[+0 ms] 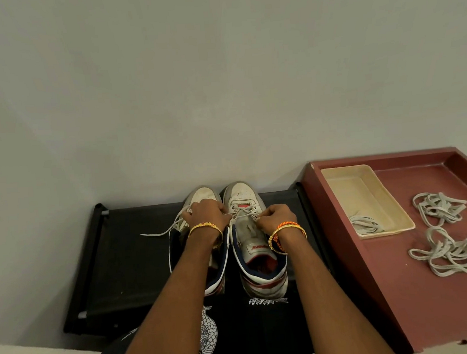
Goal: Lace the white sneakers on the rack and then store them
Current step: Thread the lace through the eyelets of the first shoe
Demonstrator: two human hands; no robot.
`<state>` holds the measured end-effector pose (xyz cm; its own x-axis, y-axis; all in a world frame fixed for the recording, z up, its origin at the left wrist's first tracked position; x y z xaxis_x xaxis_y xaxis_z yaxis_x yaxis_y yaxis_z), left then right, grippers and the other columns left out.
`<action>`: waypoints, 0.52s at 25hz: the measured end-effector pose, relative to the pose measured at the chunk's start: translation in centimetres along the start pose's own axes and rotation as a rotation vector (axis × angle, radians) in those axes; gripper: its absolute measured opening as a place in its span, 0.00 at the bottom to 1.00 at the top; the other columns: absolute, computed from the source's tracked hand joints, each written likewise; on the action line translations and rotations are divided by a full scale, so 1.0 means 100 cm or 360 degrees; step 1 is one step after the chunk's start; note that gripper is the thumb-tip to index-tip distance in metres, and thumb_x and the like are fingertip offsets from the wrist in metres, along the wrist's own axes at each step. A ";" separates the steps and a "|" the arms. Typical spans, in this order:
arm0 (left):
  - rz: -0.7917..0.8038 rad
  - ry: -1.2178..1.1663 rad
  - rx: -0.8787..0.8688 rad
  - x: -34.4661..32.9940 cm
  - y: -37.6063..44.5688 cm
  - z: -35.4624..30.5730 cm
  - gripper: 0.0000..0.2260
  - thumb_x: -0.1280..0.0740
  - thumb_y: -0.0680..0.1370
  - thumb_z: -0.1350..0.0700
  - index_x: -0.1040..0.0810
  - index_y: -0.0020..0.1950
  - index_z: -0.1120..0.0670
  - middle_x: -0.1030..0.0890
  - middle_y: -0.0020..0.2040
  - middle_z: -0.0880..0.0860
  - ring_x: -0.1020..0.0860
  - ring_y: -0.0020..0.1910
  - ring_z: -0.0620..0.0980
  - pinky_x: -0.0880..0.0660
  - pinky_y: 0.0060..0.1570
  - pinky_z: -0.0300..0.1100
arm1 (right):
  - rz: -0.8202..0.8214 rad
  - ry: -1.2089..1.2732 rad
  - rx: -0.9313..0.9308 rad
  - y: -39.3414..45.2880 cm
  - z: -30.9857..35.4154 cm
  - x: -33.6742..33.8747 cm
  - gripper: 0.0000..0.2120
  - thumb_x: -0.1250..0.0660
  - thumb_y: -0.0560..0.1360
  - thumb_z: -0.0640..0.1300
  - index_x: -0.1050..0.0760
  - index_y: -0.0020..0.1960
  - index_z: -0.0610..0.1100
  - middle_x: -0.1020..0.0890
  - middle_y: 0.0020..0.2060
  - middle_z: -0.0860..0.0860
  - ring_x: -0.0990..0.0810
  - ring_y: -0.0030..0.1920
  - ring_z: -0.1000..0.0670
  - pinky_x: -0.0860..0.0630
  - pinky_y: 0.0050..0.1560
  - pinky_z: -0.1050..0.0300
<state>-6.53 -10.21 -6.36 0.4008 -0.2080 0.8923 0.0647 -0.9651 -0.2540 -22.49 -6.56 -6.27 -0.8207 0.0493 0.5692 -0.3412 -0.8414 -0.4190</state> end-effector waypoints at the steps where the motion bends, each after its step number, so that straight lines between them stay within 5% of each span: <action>1: 0.0038 -0.0025 0.0013 -0.001 0.001 0.002 0.10 0.34 0.77 0.46 0.19 0.56 0.44 0.22 0.58 0.50 0.31 0.64 0.55 0.41 0.63 0.52 | -0.0003 0.0005 0.0006 -0.001 0.000 0.001 0.04 0.33 0.73 0.38 0.20 0.46 0.40 0.19 0.49 0.43 0.21 0.51 0.45 0.24 0.50 0.56; 4: -0.0031 -0.0025 -0.0030 0.002 0.002 0.009 0.08 0.33 0.75 0.47 0.17 0.52 0.44 0.20 0.55 0.49 0.29 0.60 0.54 0.39 0.58 0.50 | -0.0027 0.0039 0.0005 -0.004 -0.001 0.004 0.05 0.33 0.74 0.38 0.20 0.47 0.39 0.19 0.49 0.43 0.22 0.50 0.46 0.26 0.48 0.58; 7: -0.0402 -0.0097 -0.0026 0.014 -0.006 0.016 0.06 0.31 0.75 0.51 0.16 0.48 0.48 0.23 0.56 0.50 0.28 0.57 0.53 0.39 0.53 0.49 | -0.0080 0.0090 -0.0010 -0.006 -0.003 0.006 0.05 0.33 0.73 0.38 0.20 0.47 0.40 0.18 0.48 0.43 0.23 0.45 0.48 0.27 0.46 0.59; 13: -0.1132 -0.1231 0.0385 0.078 -0.036 0.068 0.05 0.33 0.75 0.58 0.20 0.47 0.58 0.24 0.55 0.55 0.25 0.53 0.52 0.31 0.59 0.48 | -0.0072 0.0196 -0.0054 -0.003 -0.009 0.011 0.03 0.33 0.73 0.37 0.22 0.41 0.42 0.18 0.43 0.44 0.22 0.44 0.47 0.26 0.45 0.57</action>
<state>2.59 -7.28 -1.05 0.6635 0.6273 0.4076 0.6557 -0.7500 0.0870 -23.64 -5.76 -6.12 -0.8535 0.1541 0.4977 -0.3926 -0.8184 -0.4197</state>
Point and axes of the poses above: each hand's wrist, its own y-axis towards the middle knuckle, its own x-axis out of the back of the hand, z = x × y, the point moved 4 cm from there along y, towards the middle knuckle
